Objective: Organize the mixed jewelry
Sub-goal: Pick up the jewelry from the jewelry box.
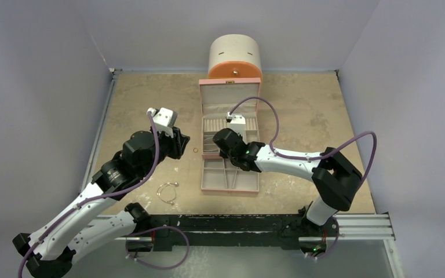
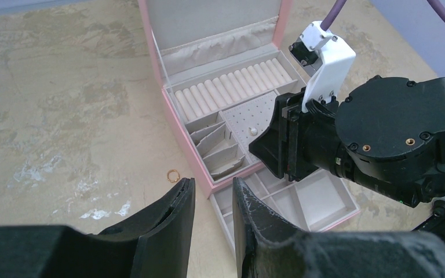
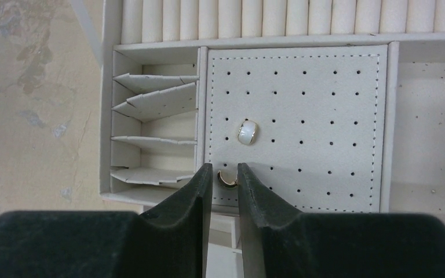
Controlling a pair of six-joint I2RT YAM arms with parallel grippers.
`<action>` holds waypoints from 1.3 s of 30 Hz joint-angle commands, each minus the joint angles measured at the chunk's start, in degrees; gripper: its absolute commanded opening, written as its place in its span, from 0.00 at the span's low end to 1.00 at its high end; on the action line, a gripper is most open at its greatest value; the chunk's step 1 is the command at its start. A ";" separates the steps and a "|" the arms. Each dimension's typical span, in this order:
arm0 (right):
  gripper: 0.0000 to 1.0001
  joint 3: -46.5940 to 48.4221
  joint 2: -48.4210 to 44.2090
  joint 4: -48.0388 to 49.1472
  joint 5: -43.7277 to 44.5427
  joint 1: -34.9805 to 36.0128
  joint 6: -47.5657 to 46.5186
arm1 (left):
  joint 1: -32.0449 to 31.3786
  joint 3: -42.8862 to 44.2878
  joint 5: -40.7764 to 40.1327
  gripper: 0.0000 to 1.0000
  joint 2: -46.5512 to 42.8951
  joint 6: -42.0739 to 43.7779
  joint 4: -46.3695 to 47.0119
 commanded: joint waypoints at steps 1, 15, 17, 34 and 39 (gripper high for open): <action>0.23 0.94 1.11 -2.92 -0.39 0.25 -0.18 | 0.18 -0.03 -0.66 0.30 -0.62 0.05 2.04; 0.00 -0.12 -2.62 -1.60 -0.39 0.21 -1.40 | 0.20 -0.06 -0.81 0.30 -0.43 0.05 2.08; 0.00 -0.07 -3.15 -1.31 -0.42 0.29 -1.69 | 0.21 -0.09 -0.83 0.30 -0.34 0.01 2.07; 0.00 -3.01 -12.70 6.17 -6.06 0.28 -7.53 | 0.25 -0.16 -0.83 0.30 -0.36 0.05 2.18; 0.00 -7.53 -18.36 15.35 -18.00 0.29 -17.21 | 0.16 -0.33 -0.04 0.30 -0.26 0.06 2.50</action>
